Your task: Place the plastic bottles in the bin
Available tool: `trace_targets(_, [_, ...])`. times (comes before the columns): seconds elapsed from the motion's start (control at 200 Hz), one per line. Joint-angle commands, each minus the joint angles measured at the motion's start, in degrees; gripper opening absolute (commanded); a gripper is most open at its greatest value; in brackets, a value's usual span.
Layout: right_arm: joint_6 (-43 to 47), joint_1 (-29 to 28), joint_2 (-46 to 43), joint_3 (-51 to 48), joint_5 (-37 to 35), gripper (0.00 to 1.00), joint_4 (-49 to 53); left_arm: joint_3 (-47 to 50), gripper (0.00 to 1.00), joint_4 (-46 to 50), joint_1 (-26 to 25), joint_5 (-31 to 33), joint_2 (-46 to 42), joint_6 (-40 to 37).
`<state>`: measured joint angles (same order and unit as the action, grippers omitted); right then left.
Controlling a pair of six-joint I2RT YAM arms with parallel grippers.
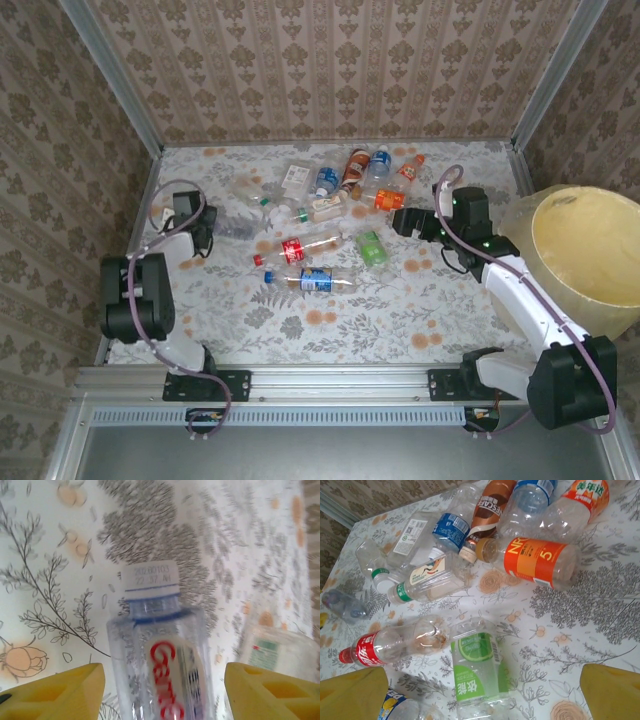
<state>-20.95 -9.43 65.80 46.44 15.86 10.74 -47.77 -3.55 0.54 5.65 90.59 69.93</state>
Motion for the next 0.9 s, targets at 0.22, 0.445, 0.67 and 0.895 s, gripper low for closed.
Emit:
trace_targets(0.22, [-6.64, -5.52, -1.91, -4.07, 0.55, 1.00, -12.01, -4.42, 0.65, 4.02, -7.97, -10.71, -18.11, -29.87])
trace_targets(0.445, [-10.48, -7.68, 1.05, -3.98, 6.93, 1.00, -21.27, -9.95, 0.65, 0.14, -19.72, -23.69, -16.06, -35.39])
trace_targets(0.67, [-10.60, -10.66, 1.96, -4.59, 14.96, 1.00, -29.89, -16.62, 0.64, -8.70, -29.57, -35.16, -6.62, -33.63])
trace_targets(0.895, [-9.71, -11.23, 1.61, -4.91, 11.00, 1.00, -27.96, -19.97, 0.79, 4.87, -29.60, -15.73, -3.97, -30.72])
